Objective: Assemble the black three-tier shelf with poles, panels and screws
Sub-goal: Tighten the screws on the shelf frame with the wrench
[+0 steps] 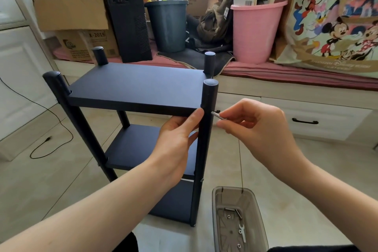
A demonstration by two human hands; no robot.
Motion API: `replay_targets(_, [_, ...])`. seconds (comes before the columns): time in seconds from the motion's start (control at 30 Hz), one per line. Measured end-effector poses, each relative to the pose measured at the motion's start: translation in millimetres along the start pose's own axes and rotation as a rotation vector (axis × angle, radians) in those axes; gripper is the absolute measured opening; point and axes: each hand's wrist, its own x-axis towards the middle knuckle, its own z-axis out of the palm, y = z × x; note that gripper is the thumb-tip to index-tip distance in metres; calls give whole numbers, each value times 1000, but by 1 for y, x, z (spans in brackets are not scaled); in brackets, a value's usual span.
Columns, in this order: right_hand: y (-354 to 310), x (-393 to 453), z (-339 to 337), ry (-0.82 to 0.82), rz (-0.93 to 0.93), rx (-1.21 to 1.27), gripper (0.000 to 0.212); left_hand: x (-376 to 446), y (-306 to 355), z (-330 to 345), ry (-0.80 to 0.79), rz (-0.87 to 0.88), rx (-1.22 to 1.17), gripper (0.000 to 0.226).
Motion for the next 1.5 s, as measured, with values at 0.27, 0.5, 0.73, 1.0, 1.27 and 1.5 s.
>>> replay_targets(0.27, [-3,1,4,43,-48,-76,12,1,-1,-1,-6,8,-8,41])
replay_targets(0.5, [-6,0,4,30,-183,-249,9,3,-2,-2,0,7,1,39])
replay_targets(0.73, [-6,4,5,18,-141,-230,10,3,-3,-1,10,19,5,31])
replay_targets(1.0, [-4,9,9,6,-43,-144,11,4,-3,-1,12,20,-13,36])
replay_targets(1.27, [-2,8,8,9,-94,-193,11,4,-3,-1,13,20,-15,37])
replay_targets(1.5, [-1,9,9,19,-129,-189,9,5,-2,-2,8,28,-6,39])
